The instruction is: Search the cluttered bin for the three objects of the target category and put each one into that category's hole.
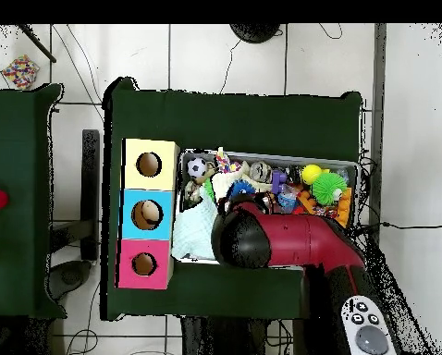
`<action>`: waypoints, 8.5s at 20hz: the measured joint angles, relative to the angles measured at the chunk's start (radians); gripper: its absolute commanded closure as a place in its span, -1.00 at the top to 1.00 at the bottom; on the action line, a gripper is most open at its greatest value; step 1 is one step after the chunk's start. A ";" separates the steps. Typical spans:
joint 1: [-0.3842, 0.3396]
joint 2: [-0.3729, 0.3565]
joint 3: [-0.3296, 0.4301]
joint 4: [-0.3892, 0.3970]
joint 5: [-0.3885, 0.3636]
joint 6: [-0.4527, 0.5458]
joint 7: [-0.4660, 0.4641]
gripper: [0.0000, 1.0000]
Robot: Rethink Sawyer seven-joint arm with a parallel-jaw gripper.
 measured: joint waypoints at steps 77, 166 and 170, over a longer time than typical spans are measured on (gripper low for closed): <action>0.148 -0.103 -0.009 0.193 0.079 -0.007 0.000 -1.00; 0.258 -0.232 -0.137 0.204 0.156 -0.006 0.000 -1.00; 0.278 -0.258 -0.159 0.214 0.157 -0.006 0.000 -1.00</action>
